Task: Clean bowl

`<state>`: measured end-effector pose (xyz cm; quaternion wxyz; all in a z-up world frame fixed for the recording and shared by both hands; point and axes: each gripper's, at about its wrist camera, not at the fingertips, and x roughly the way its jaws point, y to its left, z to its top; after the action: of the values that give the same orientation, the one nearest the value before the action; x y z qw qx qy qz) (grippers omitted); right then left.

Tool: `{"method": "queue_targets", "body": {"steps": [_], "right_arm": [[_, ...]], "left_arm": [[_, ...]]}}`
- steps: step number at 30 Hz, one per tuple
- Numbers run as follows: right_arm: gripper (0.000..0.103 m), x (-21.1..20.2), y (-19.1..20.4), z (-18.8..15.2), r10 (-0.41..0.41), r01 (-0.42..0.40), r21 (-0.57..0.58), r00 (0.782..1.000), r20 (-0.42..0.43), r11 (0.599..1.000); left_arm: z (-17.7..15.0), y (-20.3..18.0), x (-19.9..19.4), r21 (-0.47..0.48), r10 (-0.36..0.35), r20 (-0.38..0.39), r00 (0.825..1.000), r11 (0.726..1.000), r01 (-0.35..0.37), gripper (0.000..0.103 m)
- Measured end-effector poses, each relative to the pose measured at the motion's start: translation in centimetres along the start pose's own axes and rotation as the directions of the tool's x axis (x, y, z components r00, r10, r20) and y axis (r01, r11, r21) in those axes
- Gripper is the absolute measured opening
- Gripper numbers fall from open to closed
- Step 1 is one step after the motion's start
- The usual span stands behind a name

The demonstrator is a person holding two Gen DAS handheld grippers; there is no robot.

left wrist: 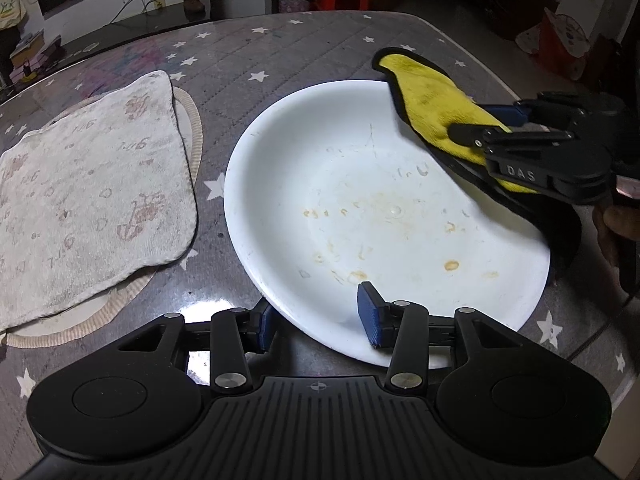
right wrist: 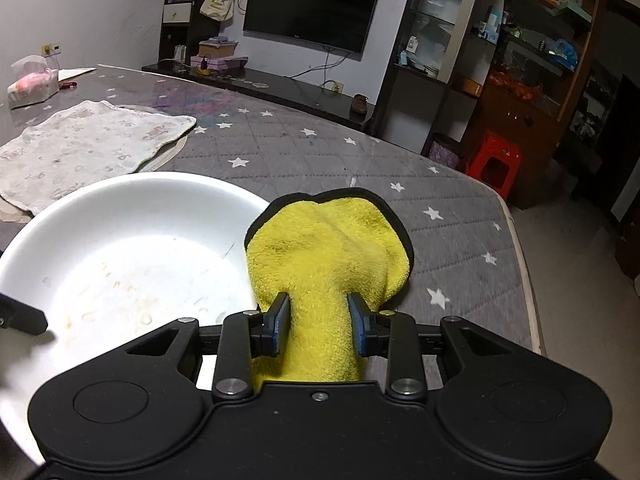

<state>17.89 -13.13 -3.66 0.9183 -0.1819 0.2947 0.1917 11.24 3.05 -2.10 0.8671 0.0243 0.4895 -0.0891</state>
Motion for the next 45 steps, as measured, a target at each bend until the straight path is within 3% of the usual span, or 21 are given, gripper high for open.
{"method": "queue_targets", "body": {"steps": [18, 34, 45], "right_arm": [[0.034, 1.6, 0.6, 1.9, 0.005, -0.004, -0.066, 1.000, 0.009, 0.998], [0.034, -2.8, 0.5, -1.8, -0.008, 0.008, 0.017, 1.000, -0.008, 1.000], [0.036, -5.9, 1.0, -3.9, -0.001, 0.001, 0.097, 1.000, 0.001, 0.995]], "left_arm": [[0.6, 0.3, 0.3, 0.052, -0.005, -0.016, 1.000, 0.999, 0.006, 0.048], [1.0, 0.3, 0.5, 0.084, 0.023, -0.016, 1.000, 0.996, -0.022, 0.048], [2.1, 0.6, 1.2, 0.161, 0.041, -0.017, 0.999, 0.986, -0.038, 0.047]]}}
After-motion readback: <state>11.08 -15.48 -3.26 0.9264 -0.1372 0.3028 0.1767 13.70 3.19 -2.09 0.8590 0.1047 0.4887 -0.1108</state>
